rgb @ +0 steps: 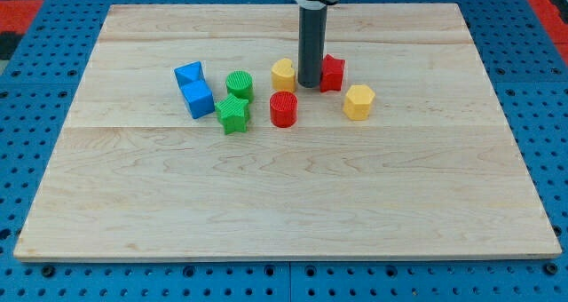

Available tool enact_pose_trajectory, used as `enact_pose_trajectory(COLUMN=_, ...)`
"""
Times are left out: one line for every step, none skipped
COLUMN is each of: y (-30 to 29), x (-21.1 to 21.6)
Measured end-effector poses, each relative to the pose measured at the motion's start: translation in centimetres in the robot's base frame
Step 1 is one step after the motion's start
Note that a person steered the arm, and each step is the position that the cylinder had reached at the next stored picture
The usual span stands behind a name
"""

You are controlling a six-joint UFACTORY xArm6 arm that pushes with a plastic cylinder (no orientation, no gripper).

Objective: Move the yellow hexagon towards red circle

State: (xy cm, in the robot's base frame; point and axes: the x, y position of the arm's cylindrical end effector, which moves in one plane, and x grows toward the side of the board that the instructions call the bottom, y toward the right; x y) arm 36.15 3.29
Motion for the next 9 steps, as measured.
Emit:
enact_pose_trajectory(y=0.0, x=4.3)
enact_pose_trajectory(y=0.0, x=8.0)
enact_pose_trajectory(y=2.9, x=10.5)
enact_pose_trajectory(y=8.2, x=8.8)
enact_pose_trajectory(y=9.3, x=5.1)
enact_pose_trajectory(y=9.3, x=3.3)
enact_pose_trajectory(y=9.3, x=3.3)
enact_pose_trajectory(y=8.5, x=3.3)
enact_pose_trajectory(y=7.1, x=3.3)
